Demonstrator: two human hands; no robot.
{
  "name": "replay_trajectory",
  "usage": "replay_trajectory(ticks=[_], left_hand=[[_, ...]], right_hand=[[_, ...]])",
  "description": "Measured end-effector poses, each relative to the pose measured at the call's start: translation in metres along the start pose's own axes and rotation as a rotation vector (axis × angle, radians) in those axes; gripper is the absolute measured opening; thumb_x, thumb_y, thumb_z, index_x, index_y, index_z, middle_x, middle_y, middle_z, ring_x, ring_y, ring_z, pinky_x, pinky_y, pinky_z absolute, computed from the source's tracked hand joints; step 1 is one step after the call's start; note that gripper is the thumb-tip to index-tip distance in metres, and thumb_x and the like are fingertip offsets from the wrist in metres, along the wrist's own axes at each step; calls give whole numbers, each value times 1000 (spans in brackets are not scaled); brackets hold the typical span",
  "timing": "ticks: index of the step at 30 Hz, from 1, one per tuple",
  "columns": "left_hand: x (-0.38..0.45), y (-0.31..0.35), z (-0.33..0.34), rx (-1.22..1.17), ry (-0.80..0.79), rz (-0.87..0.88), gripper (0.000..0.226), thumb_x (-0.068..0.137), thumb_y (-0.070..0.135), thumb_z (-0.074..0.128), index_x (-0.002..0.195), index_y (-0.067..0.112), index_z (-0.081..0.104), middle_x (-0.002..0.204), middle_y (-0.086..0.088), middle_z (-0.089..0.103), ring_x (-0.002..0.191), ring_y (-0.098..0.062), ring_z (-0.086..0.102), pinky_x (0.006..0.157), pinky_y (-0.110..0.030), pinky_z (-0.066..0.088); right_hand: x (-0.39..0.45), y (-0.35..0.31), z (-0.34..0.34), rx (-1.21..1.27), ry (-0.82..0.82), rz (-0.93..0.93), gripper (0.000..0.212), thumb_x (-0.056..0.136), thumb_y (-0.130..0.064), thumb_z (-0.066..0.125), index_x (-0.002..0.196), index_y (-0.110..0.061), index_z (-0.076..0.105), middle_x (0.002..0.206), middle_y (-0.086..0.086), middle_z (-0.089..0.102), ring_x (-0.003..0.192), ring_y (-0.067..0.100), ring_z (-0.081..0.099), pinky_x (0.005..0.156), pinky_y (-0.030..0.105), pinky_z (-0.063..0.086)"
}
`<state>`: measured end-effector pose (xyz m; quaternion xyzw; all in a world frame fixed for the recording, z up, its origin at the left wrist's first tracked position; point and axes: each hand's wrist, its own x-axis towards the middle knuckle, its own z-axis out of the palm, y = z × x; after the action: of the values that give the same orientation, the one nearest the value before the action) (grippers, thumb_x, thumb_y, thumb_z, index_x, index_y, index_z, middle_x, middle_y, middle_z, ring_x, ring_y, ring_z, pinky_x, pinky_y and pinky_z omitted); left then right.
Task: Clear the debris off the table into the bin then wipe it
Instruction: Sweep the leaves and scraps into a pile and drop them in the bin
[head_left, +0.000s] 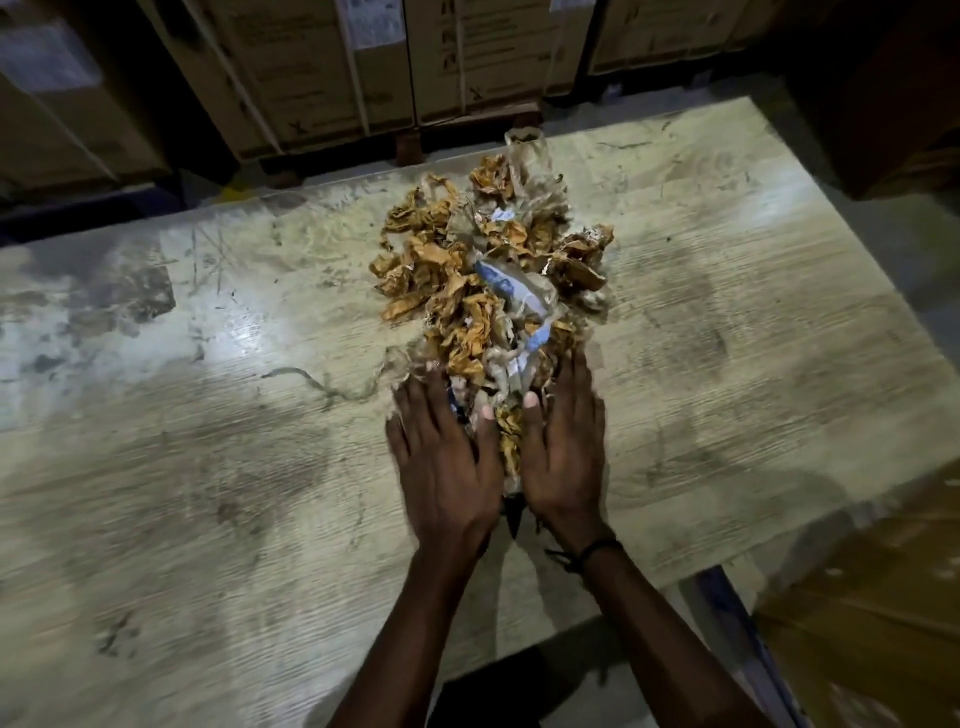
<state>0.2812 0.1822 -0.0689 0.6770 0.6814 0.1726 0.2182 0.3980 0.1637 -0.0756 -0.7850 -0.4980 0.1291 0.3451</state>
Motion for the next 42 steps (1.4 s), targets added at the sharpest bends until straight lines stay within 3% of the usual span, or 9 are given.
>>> replay_trajectory(ticks=[6,12,20,26,28,30,33,37,42], left_hand=[[-12,0,-16,-197,49,7,68,108,61,21,167,26,16,174,-6,15,162,-21,8,131,-45,12],[-47,-9,-15,-384,87,9,56,108,47,40,158,21,38,164,-4,31,153,-22,32,119,-50,39],[-67,-7,-9,-494,16,128,50,111,38,39,158,20,40,159,1,42,147,-13,41,119,-37,40],[-75,3,-15,-604,142,54,54,106,33,50,155,14,41,162,1,32,144,11,28,109,-5,30],[-68,5,-11,-601,153,53,57,106,38,48,158,17,39,165,2,30,151,-1,29,118,-19,32],[-64,8,-4,-605,126,85,55,107,38,47,157,17,42,165,2,34,153,-10,32,121,-30,35],[-63,19,5,-696,111,93,49,109,34,45,156,19,45,162,5,42,149,-6,38,120,-23,33],[-59,30,14,-883,104,-10,45,110,32,44,152,20,52,156,8,51,145,-3,45,120,-29,38],[-57,46,15,-1111,47,-173,39,112,26,47,149,21,57,153,11,56,142,0,48,121,-36,40]], right_hand=[[-9,-7,-18,277,67,70,60,112,-32,42,165,-14,22,175,4,9,161,10,7,121,8,12],[-46,-7,-21,335,161,66,42,107,-19,50,146,-7,53,150,11,52,142,20,47,114,18,36],[-58,-4,-23,324,59,-15,35,108,-20,48,137,-8,63,142,7,61,135,20,55,112,39,46],[-61,-7,-35,313,154,76,48,104,-31,55,145,-6,51,156,13,42,146,13,37,113,6,25],[-53,-8,-35,331,158,116,51,105,-27,56,151,-6,47,162,13,38,147,7,31,112,3,21],[-48,-7,-30,353,110,102,51,106,-28,52,154,-11,47,164,6,39,150,7,32,117,12,24],[-47,-12,-21,433,57,102,50,107,-32,45,152,-12,50,155,2,52,141,8,47,114,20,37],[-45,-19,-24,631,27,209,37,113,-23,42,147,-14,55,143,-9,58,127,-10,54,101,5,39],[-38,-26,-25,815,-30,361,32,113,-21,41,141,-21,56,140,-5,58,127,5,54,95,2,40]])
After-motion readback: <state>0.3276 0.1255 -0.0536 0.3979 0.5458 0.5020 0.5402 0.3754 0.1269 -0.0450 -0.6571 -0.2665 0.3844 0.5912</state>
